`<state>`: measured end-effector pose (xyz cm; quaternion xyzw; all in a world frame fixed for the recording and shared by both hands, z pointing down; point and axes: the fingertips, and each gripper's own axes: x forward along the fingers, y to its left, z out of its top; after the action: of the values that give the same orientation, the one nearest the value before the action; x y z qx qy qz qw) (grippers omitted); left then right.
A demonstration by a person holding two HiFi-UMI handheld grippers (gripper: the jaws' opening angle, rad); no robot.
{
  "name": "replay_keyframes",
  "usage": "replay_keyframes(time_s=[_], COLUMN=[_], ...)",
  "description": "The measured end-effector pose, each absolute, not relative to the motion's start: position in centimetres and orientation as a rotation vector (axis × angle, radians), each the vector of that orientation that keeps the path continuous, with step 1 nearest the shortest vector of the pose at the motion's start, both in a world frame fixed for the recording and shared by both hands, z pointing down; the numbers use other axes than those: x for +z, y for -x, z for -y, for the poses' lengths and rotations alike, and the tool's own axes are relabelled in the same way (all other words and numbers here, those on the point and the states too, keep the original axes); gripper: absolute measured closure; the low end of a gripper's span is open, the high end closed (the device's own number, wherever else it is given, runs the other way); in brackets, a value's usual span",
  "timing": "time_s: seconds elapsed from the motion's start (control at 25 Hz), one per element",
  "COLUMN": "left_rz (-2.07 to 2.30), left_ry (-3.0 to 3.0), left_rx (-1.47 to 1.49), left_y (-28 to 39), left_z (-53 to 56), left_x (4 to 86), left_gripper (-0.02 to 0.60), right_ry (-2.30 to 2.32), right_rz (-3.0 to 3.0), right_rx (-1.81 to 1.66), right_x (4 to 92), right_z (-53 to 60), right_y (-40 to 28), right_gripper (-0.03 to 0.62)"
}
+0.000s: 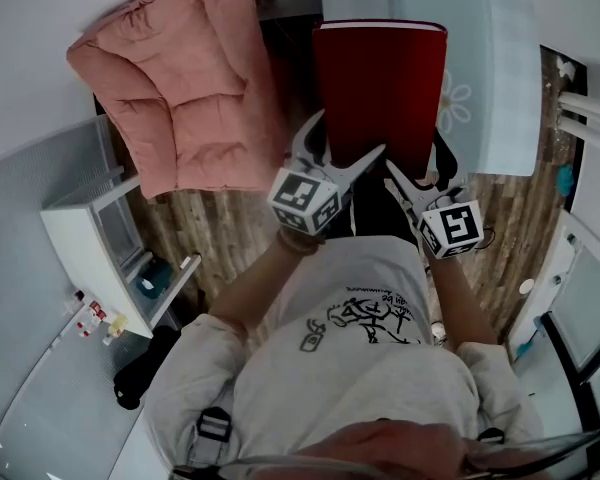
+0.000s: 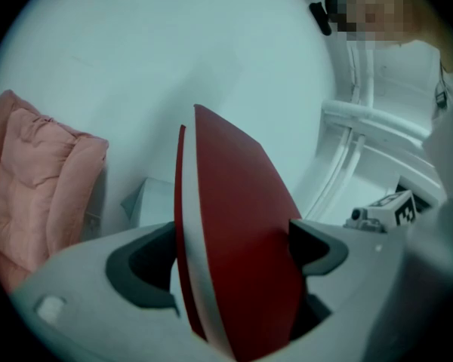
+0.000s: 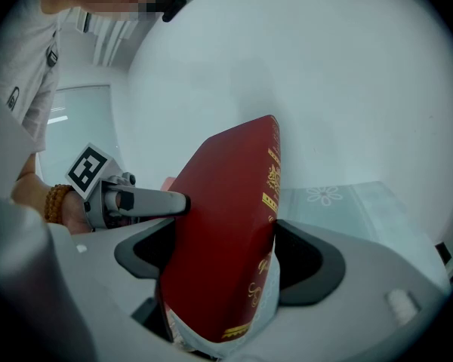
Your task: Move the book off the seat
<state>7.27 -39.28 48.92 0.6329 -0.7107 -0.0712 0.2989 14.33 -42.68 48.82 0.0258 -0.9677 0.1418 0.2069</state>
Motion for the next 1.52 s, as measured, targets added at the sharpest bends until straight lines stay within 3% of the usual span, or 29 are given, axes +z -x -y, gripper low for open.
replay_keyframes(time_s=[1.52], left_rz=[1.812], left_ry=[-1.590], left_rx=[-0.164], left_y=[-8.6], left_z=[39.5], left_x=[62.3], left_gripper=[0.126], right_ry=[-0.013], right_rz=[2.564], right_rx=[0.481], right_x=[62.1], right_z=[42.8], right_y=[-15.9], right_gripper=[0.180])
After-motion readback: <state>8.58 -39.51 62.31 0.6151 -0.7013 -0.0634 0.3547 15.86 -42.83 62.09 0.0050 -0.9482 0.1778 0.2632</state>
